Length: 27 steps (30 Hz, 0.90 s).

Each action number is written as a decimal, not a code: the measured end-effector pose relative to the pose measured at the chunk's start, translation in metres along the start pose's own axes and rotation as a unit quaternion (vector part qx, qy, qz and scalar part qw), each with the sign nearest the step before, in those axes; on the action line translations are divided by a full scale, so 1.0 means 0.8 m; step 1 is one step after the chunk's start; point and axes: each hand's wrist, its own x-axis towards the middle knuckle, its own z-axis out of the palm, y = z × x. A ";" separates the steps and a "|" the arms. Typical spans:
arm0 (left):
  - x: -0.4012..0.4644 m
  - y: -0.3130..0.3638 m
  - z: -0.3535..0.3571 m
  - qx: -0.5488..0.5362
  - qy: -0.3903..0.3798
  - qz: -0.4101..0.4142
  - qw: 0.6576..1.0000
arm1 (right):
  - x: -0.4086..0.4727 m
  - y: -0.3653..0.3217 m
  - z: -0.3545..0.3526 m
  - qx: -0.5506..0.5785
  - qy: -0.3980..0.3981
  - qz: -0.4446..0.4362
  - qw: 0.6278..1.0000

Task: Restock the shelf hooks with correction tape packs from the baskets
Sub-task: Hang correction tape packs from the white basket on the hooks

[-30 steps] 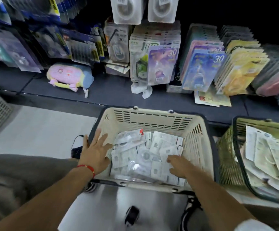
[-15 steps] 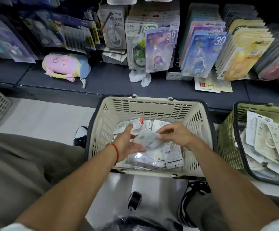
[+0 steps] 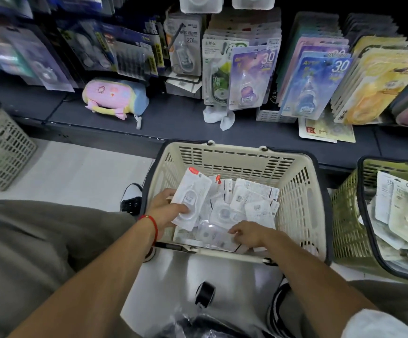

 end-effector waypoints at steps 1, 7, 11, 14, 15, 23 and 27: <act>0.000 0.000 -0.001 0.020 0.002 0.016 1.000 | -0.002 0.002 -0.009 0.026 0.034 -0.003 0.999; -0.008 0.005 0.018 0.174 -0.052 0.175 0.968 | -0.029 0.003 -0.080 0.344 0.142 -0.053 0.927; -0.012 -0.004 0.037 0.253 -0.097 0.241 0.932 | -0.035 -0.023 -0.091 0.505 0.107 -0.086 0.852; -0.017 -0.010 0.039 0.247 -0.112 0.219 0.937 | -0.030 -0.039 -0.087 0.596 0.066 -0.055 0.798; -0.016 -0.013 0.039 0.261 -0.111 0.229 0.931 | -0.029 -0.042 -0.085 0.631 0.044 -0.044 0.773; -0.004 -0.011 0.026 0.154 -0.027 0.203 0.967 | 0.020 -0.060 -0.072 0.703 0.062 0.015 0.708; -0.008 -0.005 0.016 0.035 0.033 0.167 0.985 | 0.070 -0.067 -0.055 0.381 0.249 0.124 0.882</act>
